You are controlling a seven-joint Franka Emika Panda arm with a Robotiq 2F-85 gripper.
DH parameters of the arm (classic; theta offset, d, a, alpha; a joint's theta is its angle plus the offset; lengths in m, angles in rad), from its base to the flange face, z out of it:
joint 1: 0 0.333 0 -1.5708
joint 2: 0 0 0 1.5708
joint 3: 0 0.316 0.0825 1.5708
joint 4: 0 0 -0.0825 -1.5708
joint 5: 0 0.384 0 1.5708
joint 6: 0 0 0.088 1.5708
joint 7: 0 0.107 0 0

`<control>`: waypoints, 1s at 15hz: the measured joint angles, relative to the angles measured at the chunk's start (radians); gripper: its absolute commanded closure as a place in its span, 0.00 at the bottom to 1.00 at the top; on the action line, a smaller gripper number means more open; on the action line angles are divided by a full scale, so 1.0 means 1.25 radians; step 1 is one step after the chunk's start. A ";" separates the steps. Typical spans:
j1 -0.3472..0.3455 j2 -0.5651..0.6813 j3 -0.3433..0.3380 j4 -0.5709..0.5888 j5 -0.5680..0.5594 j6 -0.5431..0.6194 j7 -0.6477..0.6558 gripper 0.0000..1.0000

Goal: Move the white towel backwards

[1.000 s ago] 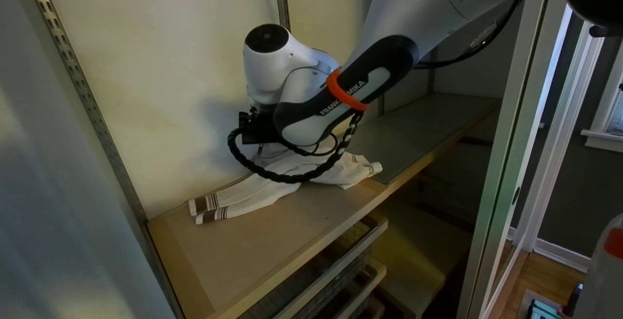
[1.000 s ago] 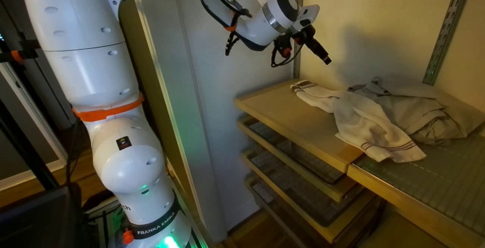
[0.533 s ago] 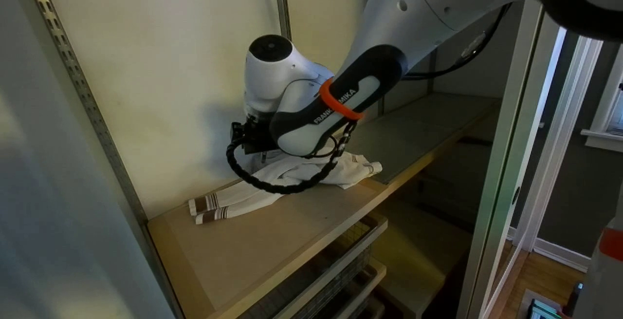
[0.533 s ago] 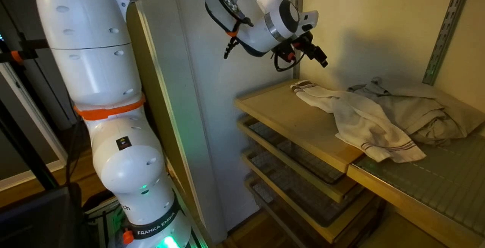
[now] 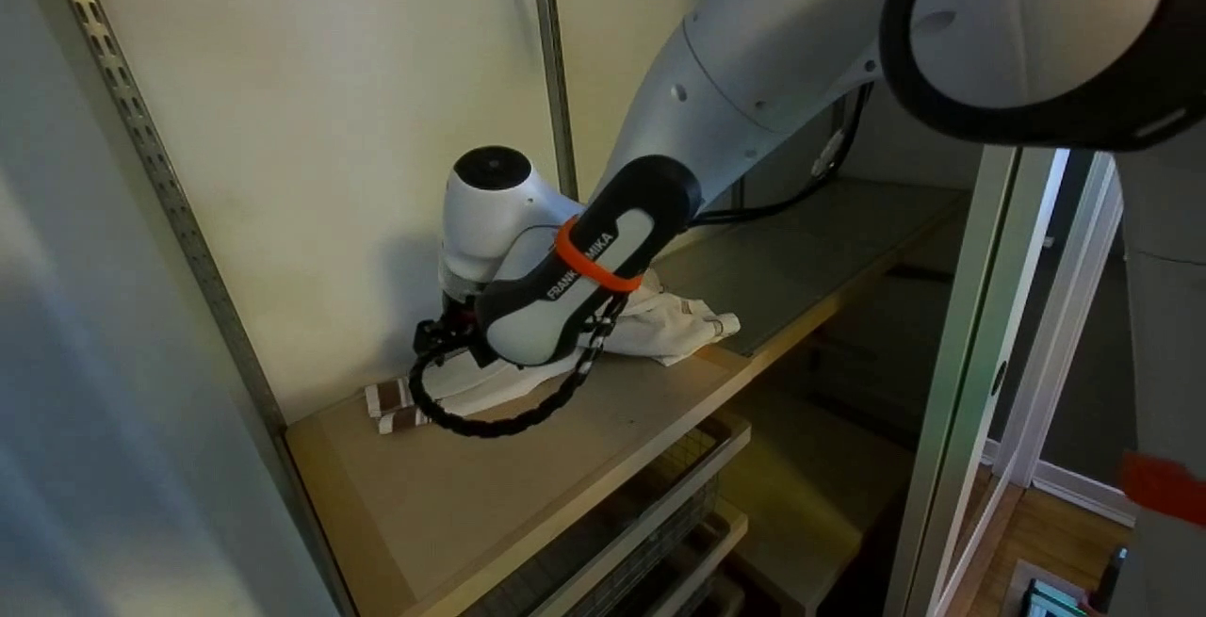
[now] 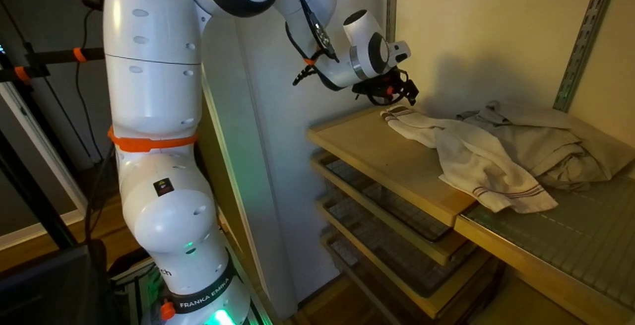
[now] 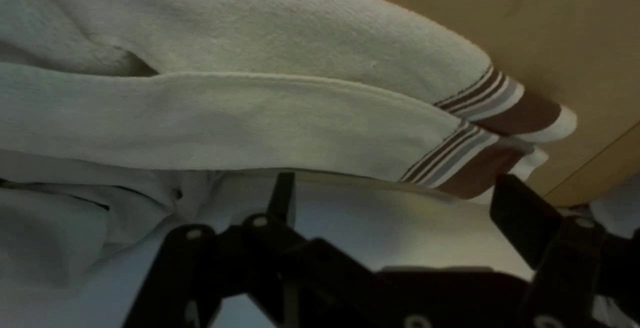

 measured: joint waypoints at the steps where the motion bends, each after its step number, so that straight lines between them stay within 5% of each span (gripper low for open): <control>1: -0.007 0.016 0.016 0.012 0.014 -0.001 -0.055 0.00; 10: -0.092 0.113 0.148 0.103 0.065 -0.026 -0.527 0.00; 15: -0.071 0.128 0.129 0.116 0.119 0.021 -0.582 0.00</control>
